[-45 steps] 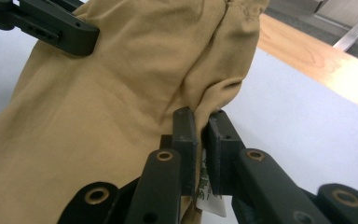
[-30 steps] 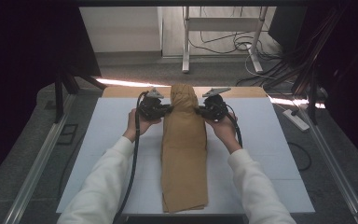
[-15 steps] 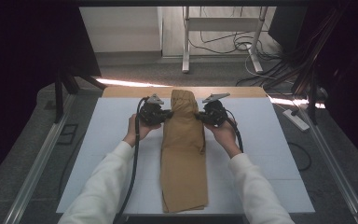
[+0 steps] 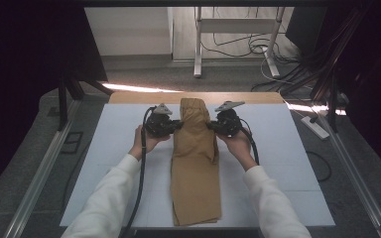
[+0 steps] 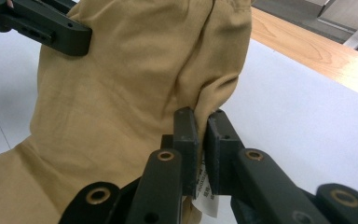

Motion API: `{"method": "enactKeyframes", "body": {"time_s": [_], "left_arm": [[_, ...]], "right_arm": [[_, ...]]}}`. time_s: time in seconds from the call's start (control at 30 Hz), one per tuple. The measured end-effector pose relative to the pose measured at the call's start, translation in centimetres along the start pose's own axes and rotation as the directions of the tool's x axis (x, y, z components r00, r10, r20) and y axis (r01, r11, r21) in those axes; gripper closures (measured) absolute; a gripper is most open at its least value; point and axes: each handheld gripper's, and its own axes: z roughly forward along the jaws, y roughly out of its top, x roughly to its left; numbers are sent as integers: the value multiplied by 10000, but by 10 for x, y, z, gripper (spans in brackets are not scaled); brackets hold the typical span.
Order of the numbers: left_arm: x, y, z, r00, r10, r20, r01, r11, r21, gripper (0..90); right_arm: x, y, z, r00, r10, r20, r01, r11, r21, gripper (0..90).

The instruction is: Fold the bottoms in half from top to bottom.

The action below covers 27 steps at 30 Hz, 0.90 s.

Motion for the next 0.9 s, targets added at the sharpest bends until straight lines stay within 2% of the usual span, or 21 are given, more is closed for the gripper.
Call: {"method": "enactKeyframes", "body": {"time_s": [0.9], "left_arm": [[-13, -10, -13, 9996, 31, 275, -25, 9998, -217, 820]], "right_arm": [[12, -4, -13, 9995, -216, -223, 214, 9997, -91, 838]]}}
